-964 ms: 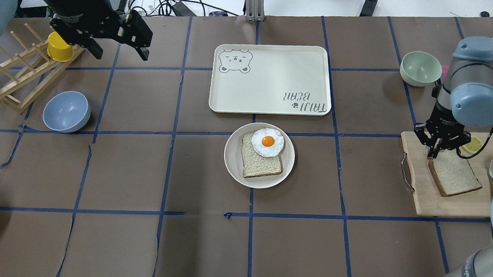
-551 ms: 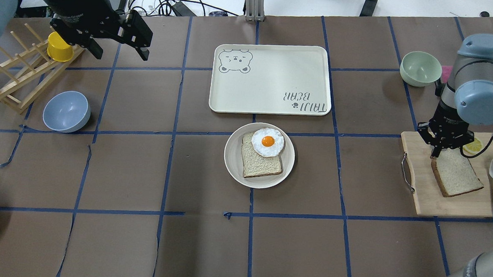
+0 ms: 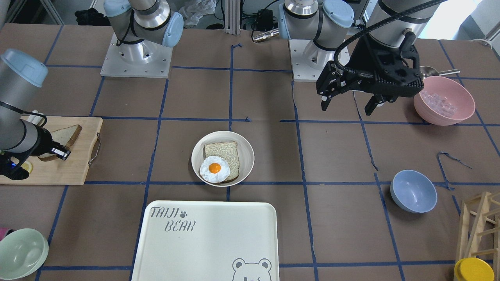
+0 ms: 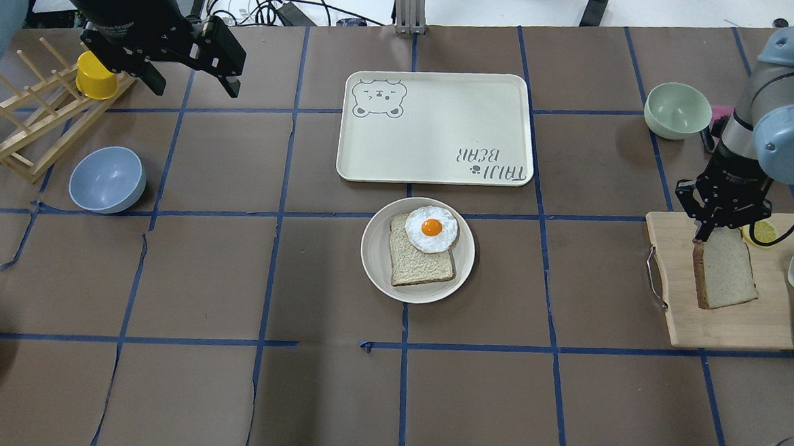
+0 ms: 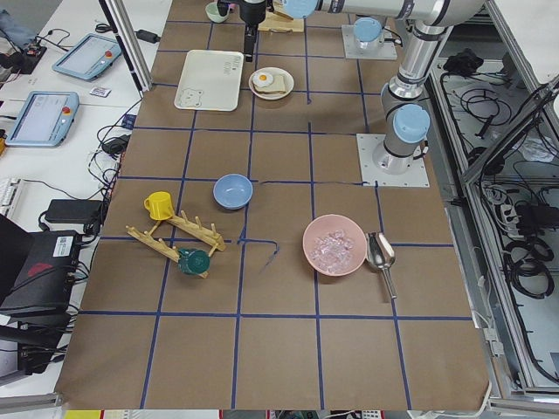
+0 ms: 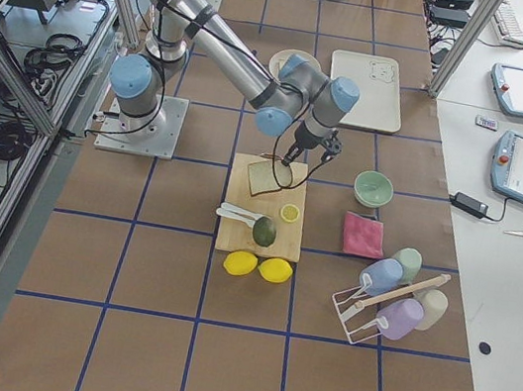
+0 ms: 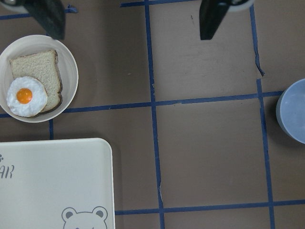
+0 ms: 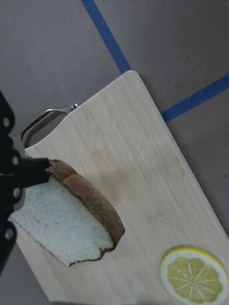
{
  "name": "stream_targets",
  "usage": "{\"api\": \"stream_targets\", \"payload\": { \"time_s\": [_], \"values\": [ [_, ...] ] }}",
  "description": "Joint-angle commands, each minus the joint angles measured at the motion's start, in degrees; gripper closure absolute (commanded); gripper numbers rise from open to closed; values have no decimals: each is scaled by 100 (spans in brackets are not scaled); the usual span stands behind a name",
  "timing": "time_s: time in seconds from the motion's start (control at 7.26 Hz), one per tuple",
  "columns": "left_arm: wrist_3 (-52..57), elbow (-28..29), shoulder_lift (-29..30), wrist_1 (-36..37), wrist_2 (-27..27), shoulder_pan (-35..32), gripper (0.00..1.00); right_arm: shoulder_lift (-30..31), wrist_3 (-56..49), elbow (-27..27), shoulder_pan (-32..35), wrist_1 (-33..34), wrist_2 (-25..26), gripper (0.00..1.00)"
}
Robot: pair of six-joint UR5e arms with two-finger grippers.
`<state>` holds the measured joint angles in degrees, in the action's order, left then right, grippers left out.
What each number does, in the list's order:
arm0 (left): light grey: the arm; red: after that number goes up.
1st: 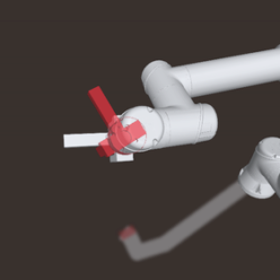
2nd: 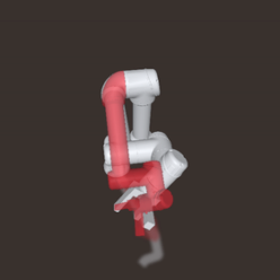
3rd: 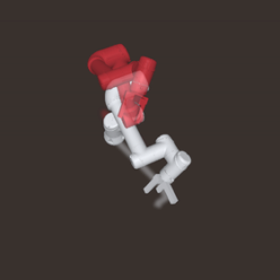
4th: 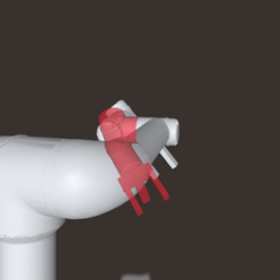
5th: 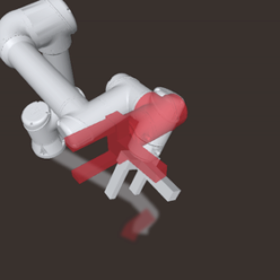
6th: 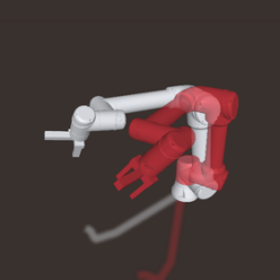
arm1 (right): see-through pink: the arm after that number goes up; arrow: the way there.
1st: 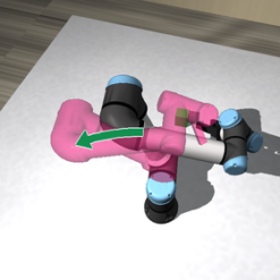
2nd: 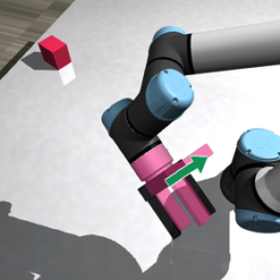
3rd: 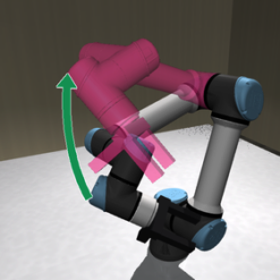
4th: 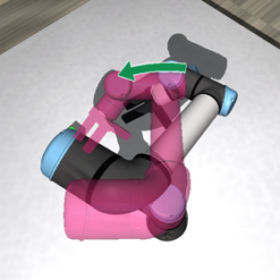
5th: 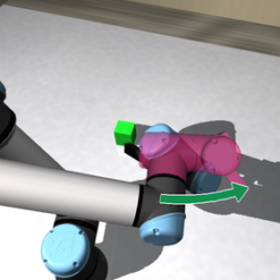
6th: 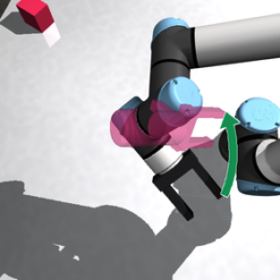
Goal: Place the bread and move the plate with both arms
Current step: 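Grasp the bread slice edge with the right gripper and lift, then carry the bread slice with the right gripper toward the white plate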
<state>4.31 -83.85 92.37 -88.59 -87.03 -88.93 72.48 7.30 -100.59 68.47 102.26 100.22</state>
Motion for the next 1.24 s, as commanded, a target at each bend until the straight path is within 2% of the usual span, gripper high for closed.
{"api": "stream_targets", "payload": {
  "time_s": [0.0, 0.28, 0.41, 0.55, 0.69, 1.1],
  "values": [
    [0, 0, 0, 0, -7, -1, 0, 47, 78, 931, 183, -1186, -28, 100],
    [0, 0, 0, 0, -7, 7, 0, 56, 1014, 1242, 769, -1707, -300, 100],
    [0, 0, 0, 0, -7, -1, 0, 73, 1837, 1261, 1364, -1727, -379, 100],
    [0, 0, 0, 0, -16, 7, 0, 82, 2811, 1278, 1892, -1701, -824, 100],
    [0, 0, 0, 0, -16, -1, 0, 30, 3230, 1383, 2185, -1701, -1098, 100],
    [0, 0, 0, 0, -16, 7, 0, -172, 4118, 1524, 2967, -1378, -1389, 100]
  ]
}}
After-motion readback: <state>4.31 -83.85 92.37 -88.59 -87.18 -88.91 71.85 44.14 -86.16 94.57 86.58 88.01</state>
